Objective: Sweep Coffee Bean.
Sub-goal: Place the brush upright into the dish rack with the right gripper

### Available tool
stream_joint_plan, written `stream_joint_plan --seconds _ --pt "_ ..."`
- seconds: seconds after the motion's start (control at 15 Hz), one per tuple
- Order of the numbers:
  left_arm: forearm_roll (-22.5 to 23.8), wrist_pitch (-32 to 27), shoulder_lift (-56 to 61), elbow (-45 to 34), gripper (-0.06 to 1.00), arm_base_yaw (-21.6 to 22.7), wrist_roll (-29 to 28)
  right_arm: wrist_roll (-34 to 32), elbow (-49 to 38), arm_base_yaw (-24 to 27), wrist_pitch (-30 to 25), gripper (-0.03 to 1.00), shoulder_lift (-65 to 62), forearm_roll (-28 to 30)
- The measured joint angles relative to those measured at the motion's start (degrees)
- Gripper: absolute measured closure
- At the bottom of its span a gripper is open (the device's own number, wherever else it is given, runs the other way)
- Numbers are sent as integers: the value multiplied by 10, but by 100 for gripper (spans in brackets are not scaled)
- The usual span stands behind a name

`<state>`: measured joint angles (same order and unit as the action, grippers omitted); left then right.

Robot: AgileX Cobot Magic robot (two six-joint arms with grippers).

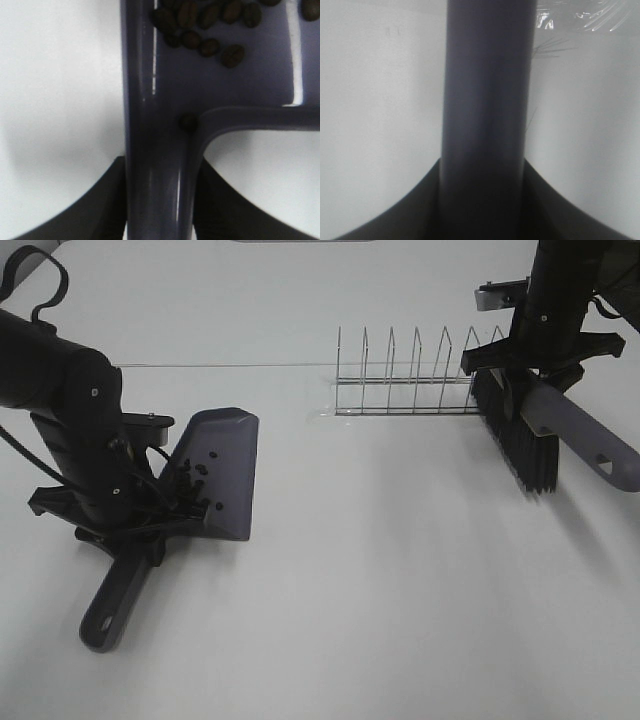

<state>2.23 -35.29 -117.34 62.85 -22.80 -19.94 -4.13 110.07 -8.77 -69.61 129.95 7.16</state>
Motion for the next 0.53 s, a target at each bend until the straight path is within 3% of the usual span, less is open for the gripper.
stream_joint_plan --seconds 0.33,0.47,0.53 --pt "0 -1 0 0 59 0 0 2 8 1 33 60 1 0" --pt "0 -1 0 0 59 0 0 2 46 1 25 60 14 0" --pt "0 -1 0 0 59 0 0 3 108 1 2 60 49 0"
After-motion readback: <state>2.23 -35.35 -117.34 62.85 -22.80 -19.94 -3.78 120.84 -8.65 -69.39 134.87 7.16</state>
